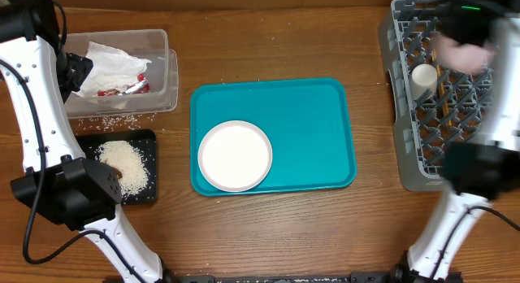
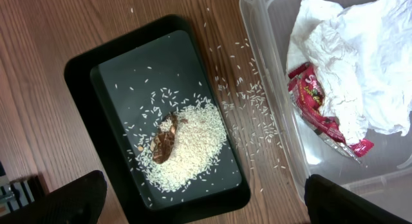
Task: Sort waste into correct bins and load items into the dishwasher
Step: 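Lift the white bowl and carry it right to the dish rack, then lower the white bowl into the rack's front-right slots and release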
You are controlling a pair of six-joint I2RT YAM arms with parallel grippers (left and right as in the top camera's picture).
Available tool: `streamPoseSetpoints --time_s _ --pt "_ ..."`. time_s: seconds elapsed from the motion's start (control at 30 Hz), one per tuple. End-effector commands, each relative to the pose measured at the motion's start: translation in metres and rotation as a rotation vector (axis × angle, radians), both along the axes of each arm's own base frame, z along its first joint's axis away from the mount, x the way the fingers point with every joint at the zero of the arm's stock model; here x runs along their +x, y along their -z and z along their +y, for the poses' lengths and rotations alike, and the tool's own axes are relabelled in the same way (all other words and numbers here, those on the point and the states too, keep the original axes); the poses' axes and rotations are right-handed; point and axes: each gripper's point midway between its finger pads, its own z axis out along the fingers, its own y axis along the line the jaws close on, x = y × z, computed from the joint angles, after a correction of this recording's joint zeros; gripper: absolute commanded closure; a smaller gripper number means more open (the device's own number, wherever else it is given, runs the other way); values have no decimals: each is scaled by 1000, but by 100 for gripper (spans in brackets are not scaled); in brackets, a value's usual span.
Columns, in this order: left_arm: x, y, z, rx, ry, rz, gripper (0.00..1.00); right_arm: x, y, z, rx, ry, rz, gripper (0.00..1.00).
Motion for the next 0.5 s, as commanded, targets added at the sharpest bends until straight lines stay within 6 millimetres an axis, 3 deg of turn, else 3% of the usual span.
streamPoseSetpoints --time_s 0.0,0.13,0.3,0.47 --pt "-2 -8 -2 12 -7 -17 0 -19 -14 -36 254 0 -91 96" --pt "-2 -8 -2 12 -7 -17 0 -48 -15 -89 491 -27 -241 96" --pt "-2 -8 -2 12 -7 -17 0 -67 1 -116 654 -32 -353 96" --pt "-2 -8 -2 12 -7 -17 0 -73 28 -136 736 -2 -426 96"
